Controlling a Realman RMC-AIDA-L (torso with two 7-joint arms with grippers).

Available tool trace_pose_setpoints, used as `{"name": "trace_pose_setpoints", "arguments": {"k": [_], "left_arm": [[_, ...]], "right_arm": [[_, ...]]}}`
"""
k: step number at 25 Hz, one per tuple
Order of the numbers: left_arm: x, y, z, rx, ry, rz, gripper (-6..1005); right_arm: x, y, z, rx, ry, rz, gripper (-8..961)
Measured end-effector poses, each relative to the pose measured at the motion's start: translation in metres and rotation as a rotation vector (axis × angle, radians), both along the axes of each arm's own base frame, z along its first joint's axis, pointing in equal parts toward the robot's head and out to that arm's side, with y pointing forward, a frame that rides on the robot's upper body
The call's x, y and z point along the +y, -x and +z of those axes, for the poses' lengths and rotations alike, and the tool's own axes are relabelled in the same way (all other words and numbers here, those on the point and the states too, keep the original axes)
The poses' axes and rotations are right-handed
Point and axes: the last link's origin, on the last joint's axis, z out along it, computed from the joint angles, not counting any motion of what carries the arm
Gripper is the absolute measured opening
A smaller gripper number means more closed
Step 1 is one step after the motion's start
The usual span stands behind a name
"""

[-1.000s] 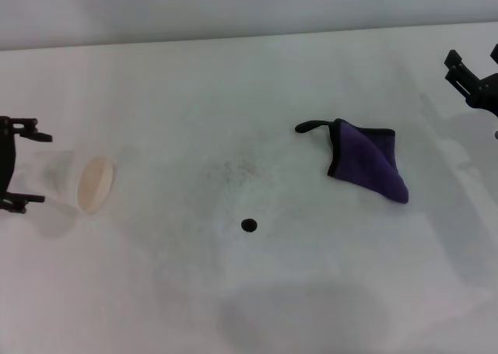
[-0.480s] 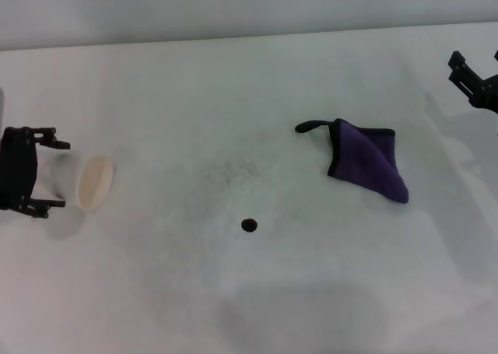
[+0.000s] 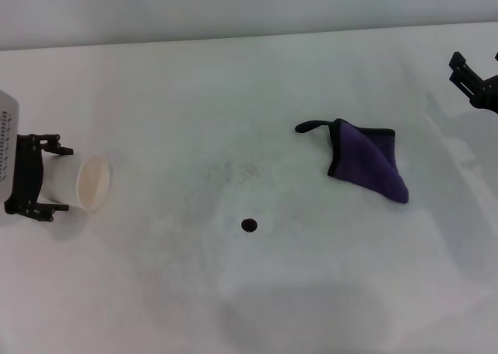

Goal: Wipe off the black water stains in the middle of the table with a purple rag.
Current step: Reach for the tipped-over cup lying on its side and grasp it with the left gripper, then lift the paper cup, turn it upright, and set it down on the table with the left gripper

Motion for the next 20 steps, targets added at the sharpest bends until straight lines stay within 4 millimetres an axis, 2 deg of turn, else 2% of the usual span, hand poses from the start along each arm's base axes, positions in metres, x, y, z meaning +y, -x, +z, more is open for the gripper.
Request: {"name": "trace_pose_setpoints", "arguments": {"k": [8,13,20], "left_arm": [[0.0,0.002,-0.003,-0.008,-0.002,0.009,871],[0.001,0.003,-0.003,-0.024,-0.026,0.017,813],[0.007,-0.007,0.002,-0.175,-0.121,0.023,741]], "right_arm": [[-0.002,-0.003,-0.001,-0.001,0.005,-0.014,862],[-0.002,-0.004,-0.001,-0.002,0.008,-0.022,862],[-0.001,-0.004,-0.001,-0.002,0.008,-0.021,861]]}}
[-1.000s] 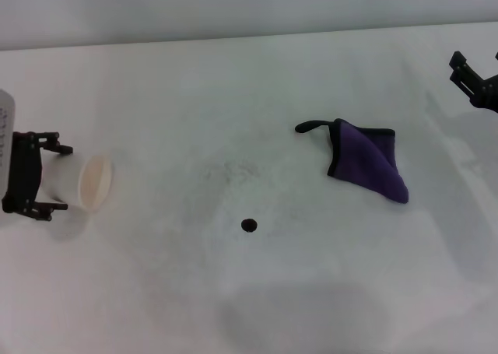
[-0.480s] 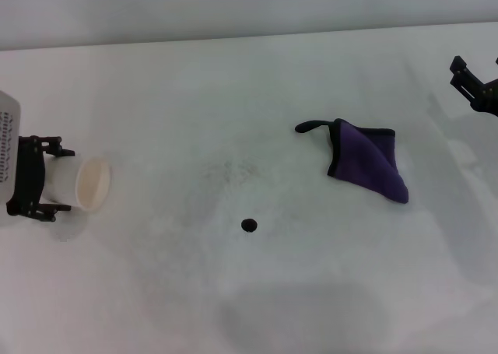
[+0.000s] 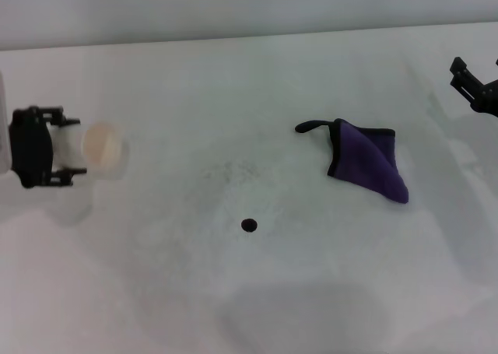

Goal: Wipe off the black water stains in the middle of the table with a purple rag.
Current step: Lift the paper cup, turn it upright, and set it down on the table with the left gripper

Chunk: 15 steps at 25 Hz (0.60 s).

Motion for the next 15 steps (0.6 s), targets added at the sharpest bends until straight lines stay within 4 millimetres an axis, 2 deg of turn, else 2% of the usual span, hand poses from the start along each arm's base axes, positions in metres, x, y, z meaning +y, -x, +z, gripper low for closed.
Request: {"name": "trace_pose_setpoints", "arguments": {"k": [3,4,6,8,15], "left_arm": [[0.005,-0.007,0.005,-0.111,-0.082,0.008,733],[0.006,-0.009,0.006,-0.207,-0.13,0.03,730],[0.005,-0.009,0.006,-0.227,-0.137,0.036,730],[0.003,-0.008,0.003,-0.35,-0.169,0.071,729],[-0.011,0.004,-0.011,-0.665,-0.253,0.144,730]], "right_arm": [[0.0,0.001,-0.001,0.001,0.0,0.001,861],[0.001,0.001,-0.001,0.002,0.0,0.002,861],[0.001,0.002,-0.001,0.002,0.0,0.004,861],[0.001,0.002,-0.001,0.003,0.0,0.004,861],[0.003,0.003,-0.001,0.003,0.0,0.01,861]]}}
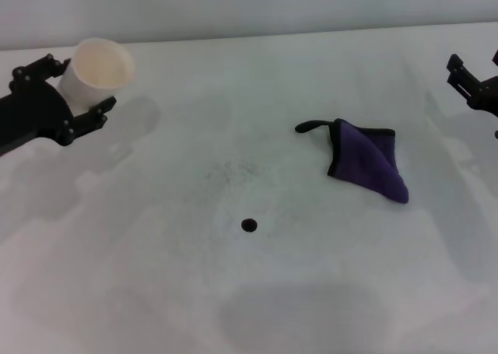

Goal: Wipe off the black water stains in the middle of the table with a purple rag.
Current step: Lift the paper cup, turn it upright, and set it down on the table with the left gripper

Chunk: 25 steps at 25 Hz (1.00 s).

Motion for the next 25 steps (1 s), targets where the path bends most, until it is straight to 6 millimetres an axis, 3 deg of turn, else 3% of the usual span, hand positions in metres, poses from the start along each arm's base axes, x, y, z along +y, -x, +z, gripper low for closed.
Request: {"name": "trace_pose_setpoints", "arguments": {"k": [13,19,25], "left_arm": [[-0.022,0.024,-0.028,-0.484,-0.124,0.261,729],[-0.027,0.024,-0.05,-0.488,-0.062,0.316,727],[-0.031,0.029,-0.057,-0.492,-0.057,0.369,724]], "right_arm": [[0.008,0.007,-0.001,-0.002,0.005,0.022,860],[0.008,0.007,-0.001,-0.001,0.005,0.02,860],[0.007,0.007,-0.002,-0.002,0.009,0.02,860]]}}
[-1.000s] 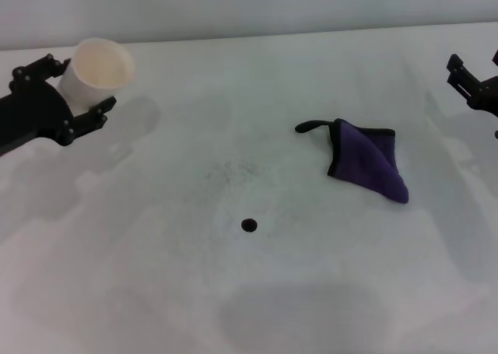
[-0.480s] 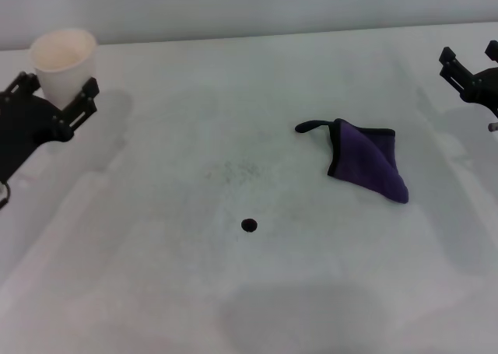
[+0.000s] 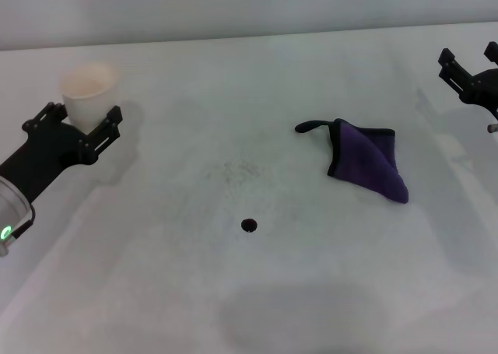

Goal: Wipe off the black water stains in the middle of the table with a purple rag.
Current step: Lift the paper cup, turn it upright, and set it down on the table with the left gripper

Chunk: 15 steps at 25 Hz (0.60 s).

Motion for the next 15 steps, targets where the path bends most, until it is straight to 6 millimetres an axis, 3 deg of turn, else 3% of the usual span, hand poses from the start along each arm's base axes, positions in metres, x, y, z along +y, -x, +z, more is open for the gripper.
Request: {"name": "trace_pose_setpoints", "arguments": {"k": [6,15], "left_arm": [[-0.004,0.014,-0.003,-0.017,-0.015,0.106,722],[-0.011,0.02,-0.012,-0.016,0.017,0.151,722]], "right_arm": [[0.0,0.0,-0.001,-0.001,0.003,0.001,859],[0.002,0.003,-0.001,-0.002,0.006,0.009,859]]}}
